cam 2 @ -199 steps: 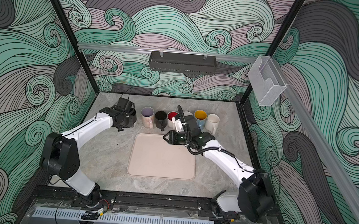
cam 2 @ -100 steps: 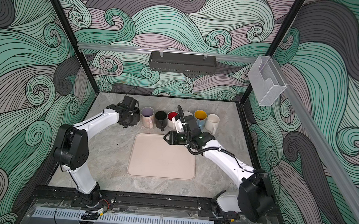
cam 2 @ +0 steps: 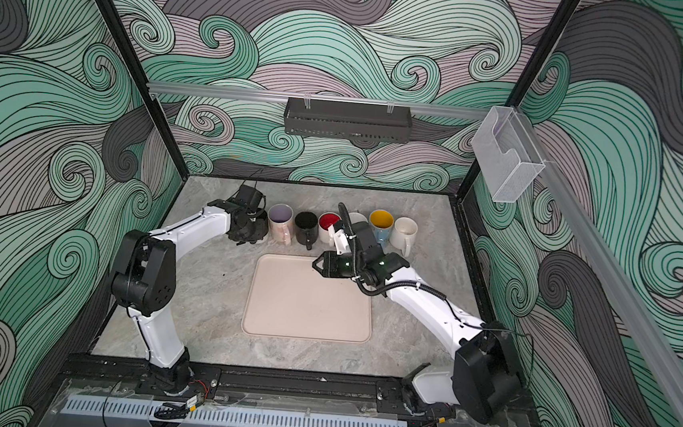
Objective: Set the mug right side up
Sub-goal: 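Lower the black mug upright beside the pearly pink mug and open the left gripper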
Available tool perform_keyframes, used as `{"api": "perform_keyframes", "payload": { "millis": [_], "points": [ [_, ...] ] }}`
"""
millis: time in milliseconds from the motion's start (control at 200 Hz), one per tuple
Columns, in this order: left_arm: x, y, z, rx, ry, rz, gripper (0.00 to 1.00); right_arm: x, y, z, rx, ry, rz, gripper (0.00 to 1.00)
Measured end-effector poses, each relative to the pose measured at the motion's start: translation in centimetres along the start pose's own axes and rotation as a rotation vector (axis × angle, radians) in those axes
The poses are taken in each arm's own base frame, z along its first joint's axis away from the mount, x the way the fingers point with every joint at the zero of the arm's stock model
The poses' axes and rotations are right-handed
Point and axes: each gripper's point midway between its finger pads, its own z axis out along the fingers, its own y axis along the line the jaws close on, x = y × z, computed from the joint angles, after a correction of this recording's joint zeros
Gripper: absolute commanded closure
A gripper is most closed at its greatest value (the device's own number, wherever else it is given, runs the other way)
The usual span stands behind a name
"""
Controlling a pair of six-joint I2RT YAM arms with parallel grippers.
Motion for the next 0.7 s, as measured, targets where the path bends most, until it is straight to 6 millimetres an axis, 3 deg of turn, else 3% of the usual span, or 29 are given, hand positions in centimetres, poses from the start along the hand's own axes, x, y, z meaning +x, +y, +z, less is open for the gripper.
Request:
{"api": "perform_keyframes", "payload": {
  "millis": [525,700],
  "points": [
    [-0.08,-0.03,0.64,0.000,0.000,-0.013,1.00,0.53,-0.47,0.20,0.010,0.011,0.007,0.60],
    [-0.14,-0.05,0.68,0.000,-0.002,-0.019,0.70,0.46,-0.38,0.08,0.008,0.007,0.006,0.59]
  ]
}}
